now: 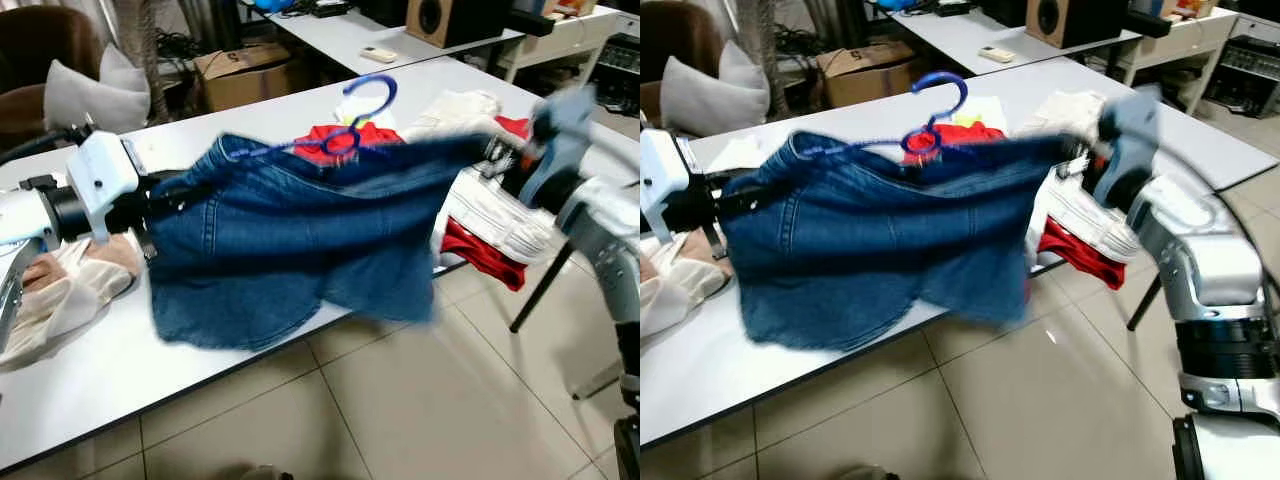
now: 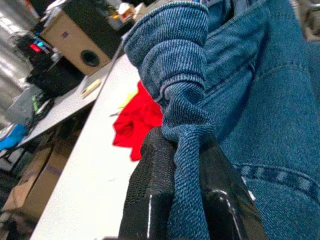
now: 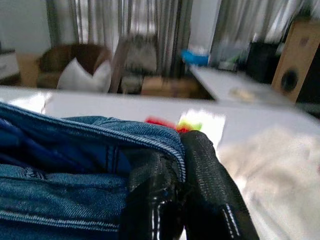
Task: Hang hanger
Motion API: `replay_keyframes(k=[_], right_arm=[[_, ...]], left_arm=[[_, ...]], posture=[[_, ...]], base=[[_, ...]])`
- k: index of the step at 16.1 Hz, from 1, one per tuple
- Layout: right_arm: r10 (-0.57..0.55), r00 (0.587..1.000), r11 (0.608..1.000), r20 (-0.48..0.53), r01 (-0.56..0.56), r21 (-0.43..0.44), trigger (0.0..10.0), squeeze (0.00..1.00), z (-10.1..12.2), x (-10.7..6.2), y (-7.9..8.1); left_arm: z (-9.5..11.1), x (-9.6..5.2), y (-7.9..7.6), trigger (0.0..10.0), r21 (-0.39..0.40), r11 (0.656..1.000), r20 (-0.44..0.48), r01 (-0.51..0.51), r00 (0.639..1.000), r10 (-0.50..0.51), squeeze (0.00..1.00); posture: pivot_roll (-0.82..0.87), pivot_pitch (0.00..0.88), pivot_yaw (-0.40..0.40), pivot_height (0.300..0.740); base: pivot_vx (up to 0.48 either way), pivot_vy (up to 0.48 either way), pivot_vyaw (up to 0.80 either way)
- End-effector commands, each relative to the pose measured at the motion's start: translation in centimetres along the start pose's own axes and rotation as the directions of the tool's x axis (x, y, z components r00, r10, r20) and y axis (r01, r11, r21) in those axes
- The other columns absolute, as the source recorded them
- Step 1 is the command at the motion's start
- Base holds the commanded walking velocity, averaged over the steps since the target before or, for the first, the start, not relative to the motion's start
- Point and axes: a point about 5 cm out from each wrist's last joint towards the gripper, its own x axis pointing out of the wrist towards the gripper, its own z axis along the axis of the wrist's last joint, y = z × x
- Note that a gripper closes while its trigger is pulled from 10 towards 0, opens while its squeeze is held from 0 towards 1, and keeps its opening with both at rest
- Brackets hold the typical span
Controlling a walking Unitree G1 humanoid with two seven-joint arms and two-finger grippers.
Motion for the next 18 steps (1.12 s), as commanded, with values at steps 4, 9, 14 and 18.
replay_keyframes(k=[4, 9, 14, 18], right_arm=[[-0.142, 0.970, 0.988, 0.200, 0.150, -0.026, 0.0, 0.00, 4.5, -0.9, -1.6], [-0.159, 0.951, 0.985, 0.265, 0.172, -0.026, 0.0, 0.00, 6.7, -1.4, -1.6], [0.119, 0.988, 0.992, 0.097, -0.122, 0.023, 0.0, 0.00, 1.5, 0.1, 5.8], [0.157, 0.987, 0.987, 0.029, -0.158, 0.032, 3.0, 0.00, -1.1, 0.8, 8.2]], left_arm=[[-2.6, 0.0, 0.2, 0.0, -0.071, 0.991, -0.180, -0.114, 0.979, 0.099, 0.00], [-3.4, 0.1, 0.3, 0.0, -0.199, 0.952, -0.208, -0.230, 0.960, 0.189, 0.00], [-0.6, 1.2, 1.9, 0.0, -0.459, 0.841, 0.001, -0.285, 0.947, 0.322, 0.00], [1.7, 1.0, 2.3, 0.0, -0.591, 0.787, 0.169, -0.178, 0.926, 0.337, 0.00]], posture=[[-0.08, 0.000, 0.072, 0.719], [-0.09, 0.000, 0.073, 0.719], [-0.09, 0.000, 0.073, 0.719], [-0.09, 0.000, 0.071, 0.719]], base=[[0.000, 0.000, 0.00], [0.000, 0.000, 0.00], [0.000, 0.000, 0.00], [0.000, 0.000, 0.00]])
